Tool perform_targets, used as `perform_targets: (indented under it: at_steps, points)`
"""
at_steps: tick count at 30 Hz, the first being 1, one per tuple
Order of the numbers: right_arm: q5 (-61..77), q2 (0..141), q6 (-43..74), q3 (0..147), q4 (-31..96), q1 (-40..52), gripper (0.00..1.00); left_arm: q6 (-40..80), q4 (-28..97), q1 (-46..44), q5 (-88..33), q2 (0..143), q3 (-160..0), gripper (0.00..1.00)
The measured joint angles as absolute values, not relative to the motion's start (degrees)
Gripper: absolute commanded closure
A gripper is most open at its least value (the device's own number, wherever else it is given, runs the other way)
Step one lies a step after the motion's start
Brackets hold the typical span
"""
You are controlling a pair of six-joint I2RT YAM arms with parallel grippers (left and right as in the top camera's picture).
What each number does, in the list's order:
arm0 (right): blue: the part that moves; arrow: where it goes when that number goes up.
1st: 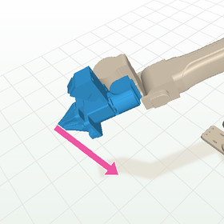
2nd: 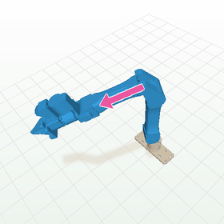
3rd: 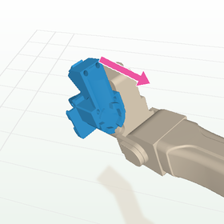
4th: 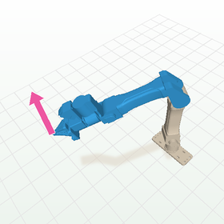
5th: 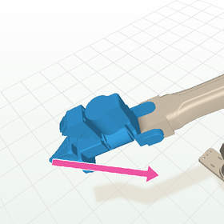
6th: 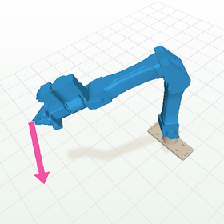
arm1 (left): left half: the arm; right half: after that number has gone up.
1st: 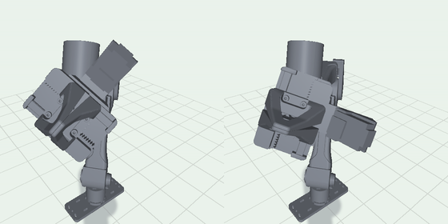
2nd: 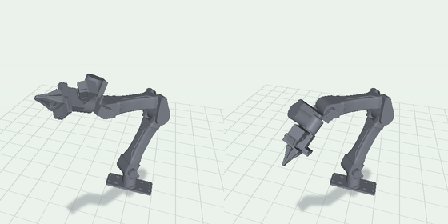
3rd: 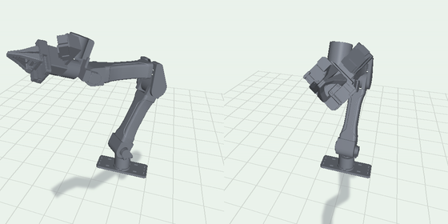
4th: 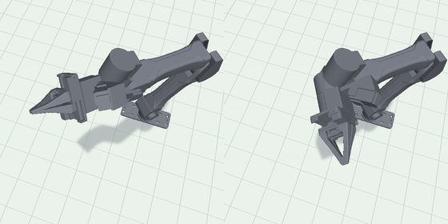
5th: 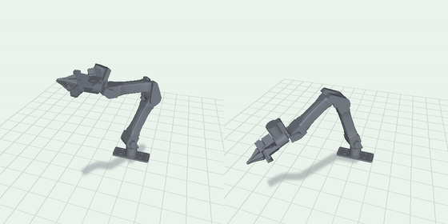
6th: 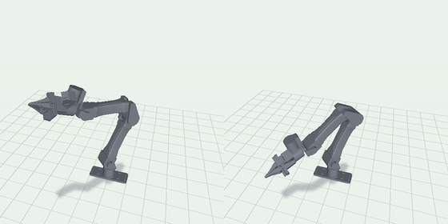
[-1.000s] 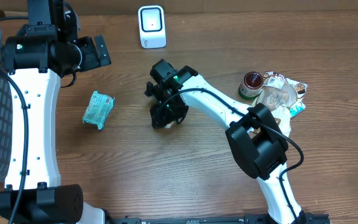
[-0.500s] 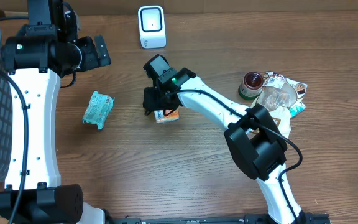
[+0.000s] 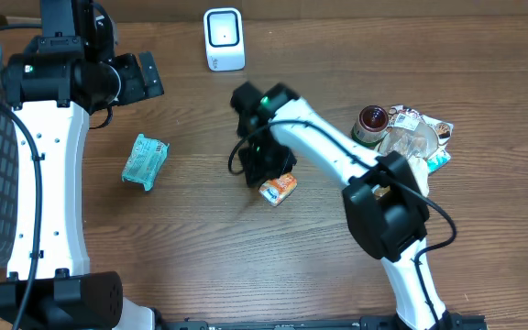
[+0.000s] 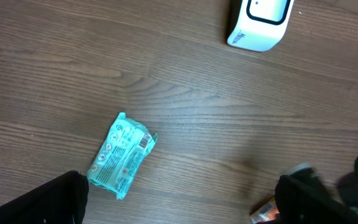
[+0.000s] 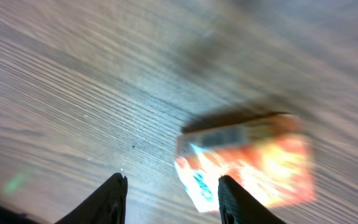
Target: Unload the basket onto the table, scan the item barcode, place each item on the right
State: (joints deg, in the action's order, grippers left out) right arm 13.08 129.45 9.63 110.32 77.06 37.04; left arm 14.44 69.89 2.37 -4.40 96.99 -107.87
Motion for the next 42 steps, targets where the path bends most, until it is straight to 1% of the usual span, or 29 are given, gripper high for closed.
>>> perform_targets:
  at_steps: [2,6,7,8,9,12,16,21,24,29,32,33,36,37,39,42]
  points:
    - [13.1,127.5,10.7,113.5,80.2,34.6,0.66,14.4,69.9,2.4,-4.4,97.0,-107.9,0.01]
    - [11.2,122.9,16.8,114.7,86.2,31.2,0.67,14.4,69.9,2.4,-4.4,97.0,-107.9,0.01]
    - [10.4,122.3,18.0,114.7,87.4,30.7,0.72,14.4,69.9,2.4,-4.4,97.0,-107.9,0.00]
    - [8.7,121.2,20.5,114.8,89.5,29.6,0.82,14.4,69.9,2.4,-4.4,97.0,-107.9,0.00]
    - [6.8,120.7,22.2,114.6,90.1,28.6,0.89,14.4,69.9,2.4,-4.4,97.0,-107.9,0.00]
    - [4.5,120.5,24.8,111.6,88.9,27.8,0.96,14.4,69.9,2.4,-4.4,97.0,-107.9,0.00]
    - [3.6,120.5,27.9,100.7,81.8,28.7,0.96,14.4,69.9,2.4,-4.4,97.0,-107.9,0.00]
    - [5.2,120.6,29.6,91.5,71.8,29.3,0.96,14.4,69.9,2.4,-4.4,97.0,-107.9,0.00]
    - [7.8,120.6,29.3,89.6,65.5,29.6,0.96,14.4,69.9,2.4,-4.4,97.0,-107.9,0.00]
    - [13.6,120.6,25.0,89.1,52.9,31.6,0.96,14.4,69.9,2.4,-4.4,97.0,-107.9,0.00]
    - [16.0,120.6,23.1,89.2,48.3,32.9,0.89,14.4,69.9,2.4,-4.4,97.0,-107.9,0.00]
    - [16.6,120.6,22.0,89.2,47.6,33.2,0.82,14.4,69.9,2.4,-4.4,97.0,-107.9,0.01]
    - [17.8,120.6,20.1,89.3,48.9,33.1,0.72,14.4,69.9,2.4,-4.4,97.0,-107.9,0.01]
    - [18.0,120.6,19.7,89.7,51.1,32.8,0.67,14.4,69.9,2.4,-4.4,97.0,-107.9,0.00]
    - [18.3,120.6,19.1,91.8,56.2,31.4,0.62,14.4,69.9,2.4,-4.4,97.0,-107.9,0.00]
    - [18.6,120.6,18.1,97.5,64.8,28.5,0.48,14.4,69.9,2.4,-4.4,97.0,-107.9,0.00]
